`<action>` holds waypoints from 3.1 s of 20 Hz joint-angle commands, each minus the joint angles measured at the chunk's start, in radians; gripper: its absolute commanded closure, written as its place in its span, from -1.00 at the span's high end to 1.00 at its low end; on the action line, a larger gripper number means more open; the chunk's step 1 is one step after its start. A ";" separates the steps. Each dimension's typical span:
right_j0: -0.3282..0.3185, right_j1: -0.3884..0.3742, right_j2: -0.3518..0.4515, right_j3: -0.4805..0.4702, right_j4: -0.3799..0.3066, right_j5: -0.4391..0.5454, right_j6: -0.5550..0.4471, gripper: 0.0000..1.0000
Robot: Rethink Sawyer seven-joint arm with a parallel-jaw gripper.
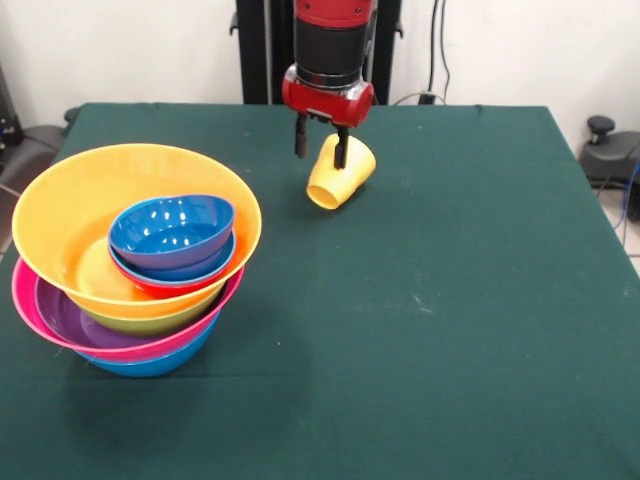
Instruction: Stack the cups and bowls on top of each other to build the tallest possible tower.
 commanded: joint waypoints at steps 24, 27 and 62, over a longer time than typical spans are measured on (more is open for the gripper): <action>0.135 0.205 0.035 -0.178 0.145 -0.034 0.117 1.00; 0.117 0.206 0.053 -0.172 0.142 -0.044 0.111 1.00; 0.132 -0.117 0.019 -0.114 0.146 0.199 0.059 1.00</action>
